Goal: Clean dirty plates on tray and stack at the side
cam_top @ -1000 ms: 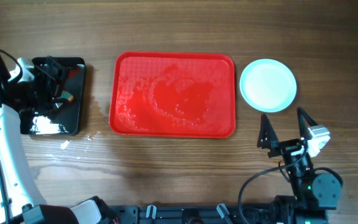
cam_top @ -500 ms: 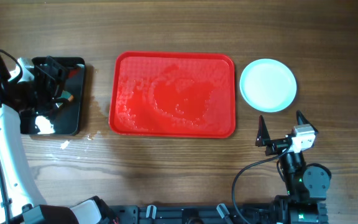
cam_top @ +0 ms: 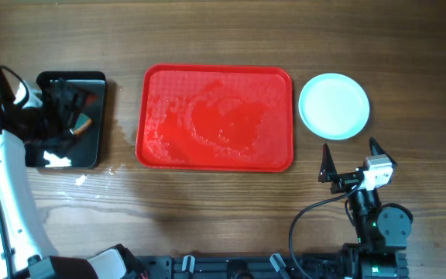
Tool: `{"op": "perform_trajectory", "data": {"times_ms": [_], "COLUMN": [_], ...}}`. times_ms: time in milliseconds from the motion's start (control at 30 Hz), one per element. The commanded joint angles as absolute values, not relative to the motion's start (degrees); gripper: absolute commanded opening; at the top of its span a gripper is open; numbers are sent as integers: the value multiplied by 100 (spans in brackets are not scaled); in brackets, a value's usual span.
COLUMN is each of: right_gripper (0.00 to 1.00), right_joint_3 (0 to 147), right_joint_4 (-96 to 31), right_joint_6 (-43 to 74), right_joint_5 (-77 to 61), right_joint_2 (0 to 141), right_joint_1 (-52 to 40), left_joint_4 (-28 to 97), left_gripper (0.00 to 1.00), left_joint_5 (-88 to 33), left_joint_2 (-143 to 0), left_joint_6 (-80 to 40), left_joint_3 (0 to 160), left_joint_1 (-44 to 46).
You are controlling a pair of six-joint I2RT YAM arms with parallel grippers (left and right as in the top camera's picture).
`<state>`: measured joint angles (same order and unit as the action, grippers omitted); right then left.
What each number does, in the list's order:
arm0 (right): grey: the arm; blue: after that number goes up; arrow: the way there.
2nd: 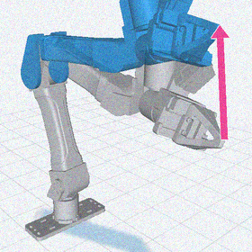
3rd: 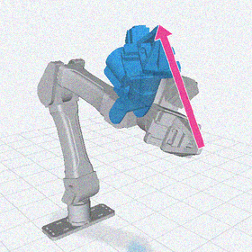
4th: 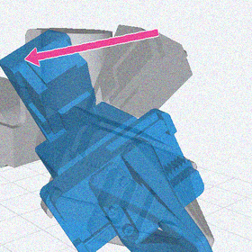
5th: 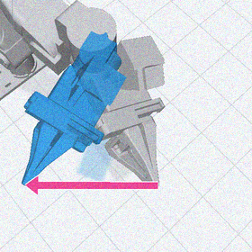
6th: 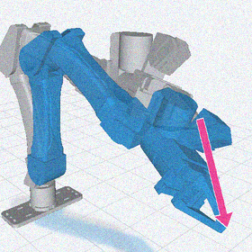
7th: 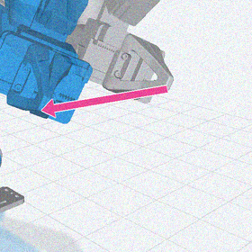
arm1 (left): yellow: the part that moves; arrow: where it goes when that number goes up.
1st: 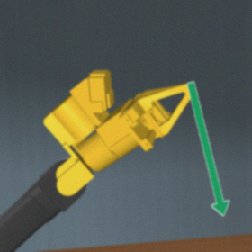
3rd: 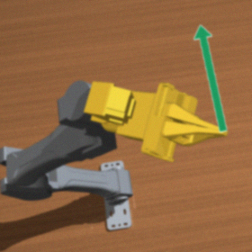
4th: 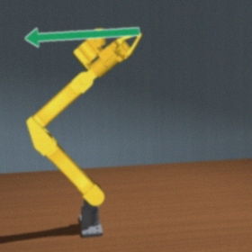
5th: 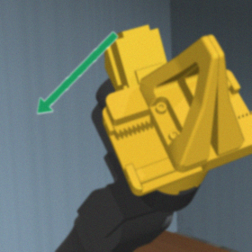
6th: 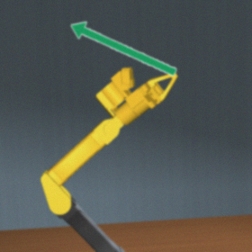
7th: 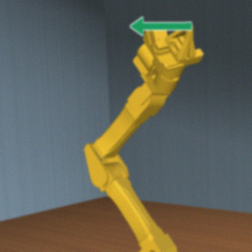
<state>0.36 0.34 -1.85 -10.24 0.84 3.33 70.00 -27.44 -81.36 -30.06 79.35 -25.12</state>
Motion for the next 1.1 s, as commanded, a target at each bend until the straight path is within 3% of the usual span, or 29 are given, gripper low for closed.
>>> {"op": "perform_trajectory", "data": {"times_ms": [0, 100, 233, 367, 567, 633, 800, 1067], "right_gripper": [100, 100, 100, 100, 100, 100, 100, 100], "right_joint_3": [30, 30, 30, 30, 30, 30, 30, 30], "right_joint_4": [60, 60, 60, 60, 60, 60, 60, 60], "right_joint_6": [-298, -296, -298, -298, -296, -298, -298, -298], "right_joint_5": [-943, -945, -945, -945, -943, -945, -945, -943], "right_joint_2": [21, 21, 21, 21, 21, 21, 21, 21], "right_joint_1": [377, 377, 377, 377, 377, 377, 377, 377], "left_joint_4": [6899, 5940, 3378, 2069, -25, -196, 368, 458], "left_gripper": [100, 100, 100, 100, 100, 100, 100, 100], "left_joint_5": [-2078, -1857, -1857, -1855, -1772, -1225, -978, -246], "left_joint_2": [-7537, -6722, -4814, -3105, -1745, -1444, -843, -54], "left_joint_6": [-2873, -2873, -2875, -2875, -2871, -2834, -1055, -548], "left_joint_3": [7332, 6285, 3892, 2110, 475, 158, 32, 32], "left_joint_1": [-2108, -1448, -552, -471, -458, -301, -21, -32]}}
